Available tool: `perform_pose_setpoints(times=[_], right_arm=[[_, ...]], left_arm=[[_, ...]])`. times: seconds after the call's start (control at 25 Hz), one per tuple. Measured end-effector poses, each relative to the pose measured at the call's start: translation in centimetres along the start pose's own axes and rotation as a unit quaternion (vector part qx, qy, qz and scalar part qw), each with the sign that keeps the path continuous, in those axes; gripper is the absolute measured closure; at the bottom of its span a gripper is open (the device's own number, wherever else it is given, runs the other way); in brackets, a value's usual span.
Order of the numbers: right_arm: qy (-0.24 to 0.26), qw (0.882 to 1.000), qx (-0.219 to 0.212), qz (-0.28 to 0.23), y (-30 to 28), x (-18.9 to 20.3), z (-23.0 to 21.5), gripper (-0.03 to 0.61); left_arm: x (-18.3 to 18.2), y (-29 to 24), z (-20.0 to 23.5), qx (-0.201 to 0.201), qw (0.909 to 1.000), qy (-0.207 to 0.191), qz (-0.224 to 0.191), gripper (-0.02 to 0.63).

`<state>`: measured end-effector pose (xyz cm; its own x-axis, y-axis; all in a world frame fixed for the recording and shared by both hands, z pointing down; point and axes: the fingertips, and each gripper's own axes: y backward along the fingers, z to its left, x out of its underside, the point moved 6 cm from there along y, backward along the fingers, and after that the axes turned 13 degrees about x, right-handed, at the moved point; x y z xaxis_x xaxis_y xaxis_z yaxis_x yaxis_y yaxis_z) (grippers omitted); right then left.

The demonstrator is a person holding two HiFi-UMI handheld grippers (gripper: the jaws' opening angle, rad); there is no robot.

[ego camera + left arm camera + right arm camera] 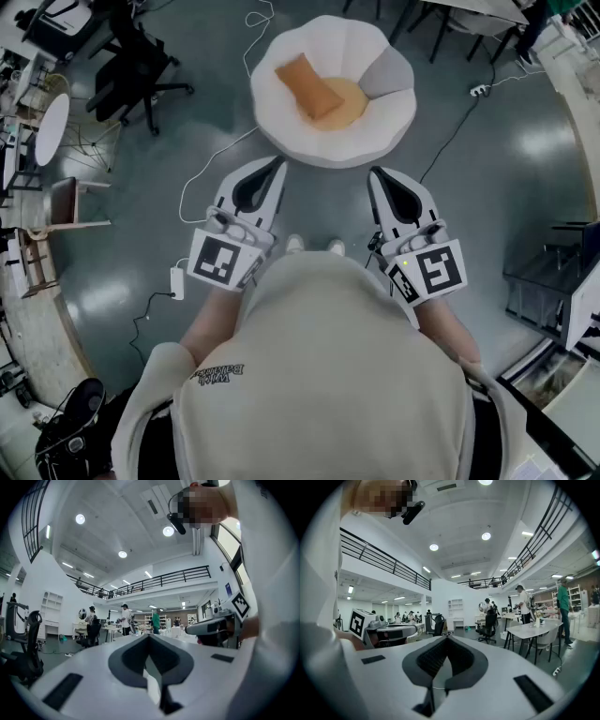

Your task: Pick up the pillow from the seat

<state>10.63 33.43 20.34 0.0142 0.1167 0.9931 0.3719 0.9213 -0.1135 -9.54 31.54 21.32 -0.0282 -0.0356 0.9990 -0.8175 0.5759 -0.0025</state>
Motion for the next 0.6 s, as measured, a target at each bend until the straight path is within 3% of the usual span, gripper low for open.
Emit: perform_pose_setpoints(times=[0.6], right_arm=[[-0.008,1.000,0.011,0.010,0.3,0.8,-1.3,0.569]], left_arm=[[0.4,-0.9,-0.8,0.002,1.0000,0.006,0.005,0.604]])
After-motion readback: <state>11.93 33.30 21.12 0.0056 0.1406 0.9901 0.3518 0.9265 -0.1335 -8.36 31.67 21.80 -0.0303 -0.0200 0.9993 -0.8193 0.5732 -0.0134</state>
